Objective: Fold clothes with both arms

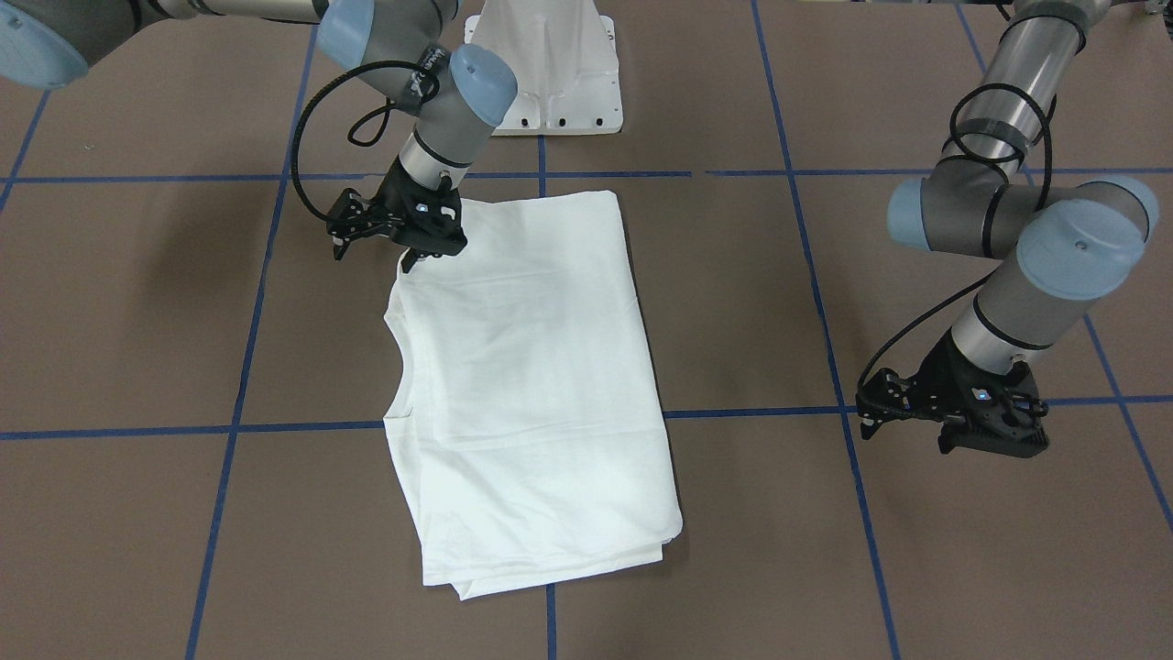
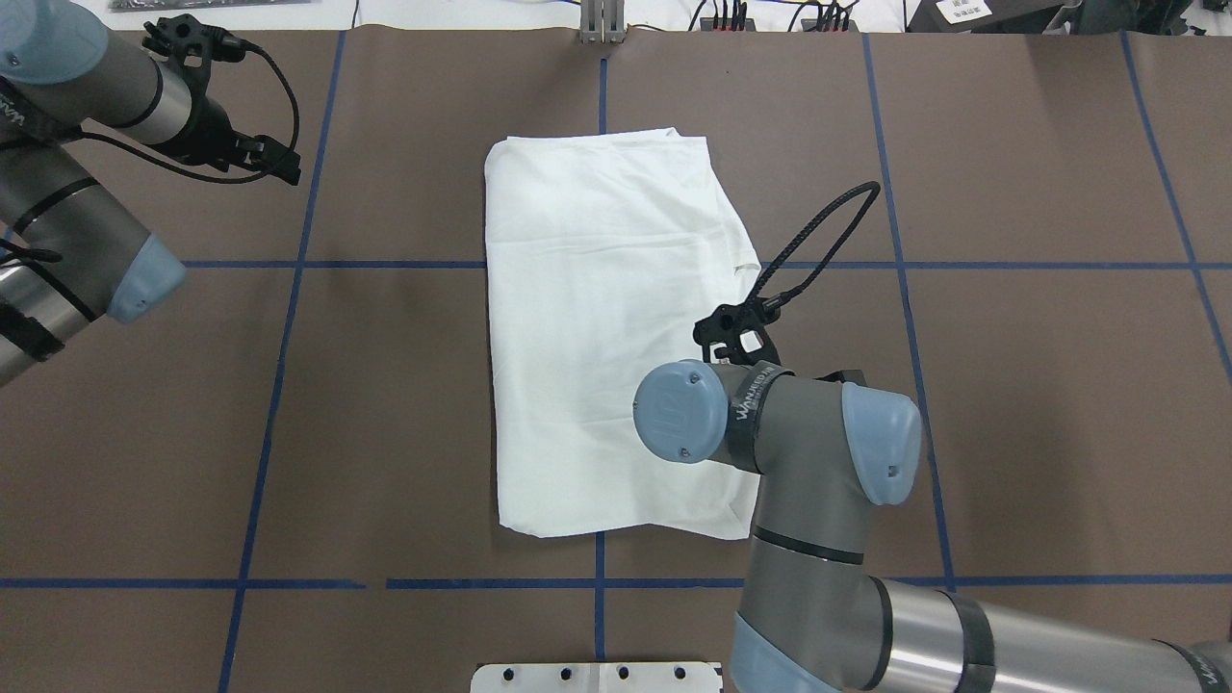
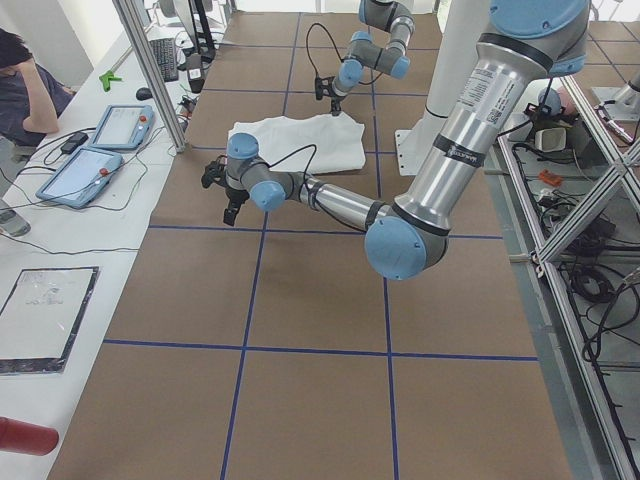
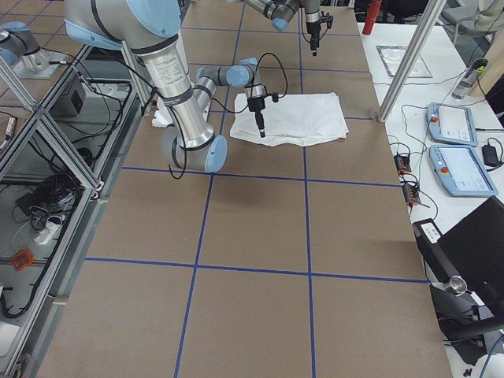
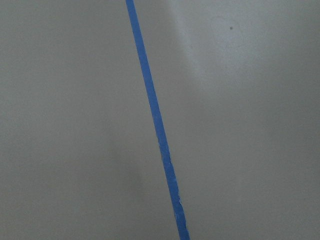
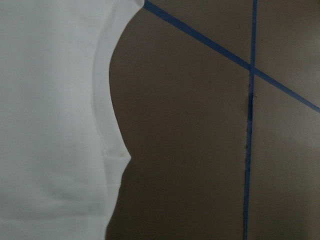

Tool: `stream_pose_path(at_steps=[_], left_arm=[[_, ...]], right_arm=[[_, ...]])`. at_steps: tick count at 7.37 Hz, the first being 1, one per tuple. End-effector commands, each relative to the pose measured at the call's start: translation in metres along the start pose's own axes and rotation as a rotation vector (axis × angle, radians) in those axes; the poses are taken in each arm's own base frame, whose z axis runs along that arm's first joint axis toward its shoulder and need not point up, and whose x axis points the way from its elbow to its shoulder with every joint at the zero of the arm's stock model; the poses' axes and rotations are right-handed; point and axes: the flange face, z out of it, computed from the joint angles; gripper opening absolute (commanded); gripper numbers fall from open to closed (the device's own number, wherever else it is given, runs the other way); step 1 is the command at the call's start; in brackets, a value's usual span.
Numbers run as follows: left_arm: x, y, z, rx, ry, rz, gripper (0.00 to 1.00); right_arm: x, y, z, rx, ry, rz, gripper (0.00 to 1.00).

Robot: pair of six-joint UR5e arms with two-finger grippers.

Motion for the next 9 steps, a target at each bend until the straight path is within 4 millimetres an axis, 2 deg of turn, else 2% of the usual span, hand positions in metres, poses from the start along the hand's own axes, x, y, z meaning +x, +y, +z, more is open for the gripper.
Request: stream_pose_path(at_steps=[1,2,3,4,5,6,8,9], left_arm=[[-0.001,0.001,0.000,-0.001,-0.001,-0.001,1.00],[0.000,0.000,-0.001,0.001,0.001,0.001,1.00],[0.002,-0.001,-0.003,0.004,0.003,0.001,1.00],[0.012,0.000,-0.013,0.002,0.037,-0.019,1.00],[0.018,0.023,-0.025,-0.013,0.077,-0.054,1.00],[0.039,0.060,-0.041,-0.018,0.116,-0.069,1.00],[0.101,0.122,-0.072,-0.053,0.210,-0.147,1.00],[0.141,0.153,-0.076,-0.085,0.247,-0.201,1.00]], right_arm=[[0.022,0.021,0.013,-0.003,0.026,-0.041,1.00],[0.019,0.018,0.004,0.005,0.006,-0.047,1.00],[0.025,0.015,-0.011,0.027,-0.041,-0.044,1.00],[0.040,0.004,-0.038,0.081,-0.156,-0.002,1.00],[0.047,-0.001,-0.050,0.064,-0.279,0.025,1.00],[0.056,-0.003,-0.061,0.078,-0.379,0.050,1.00],[0.079,0.014,-0.062,0.101,-0.482,0.088,1.00],[0.086,0.020,-0.058,0.106,-0.526,0.122,1.00]])
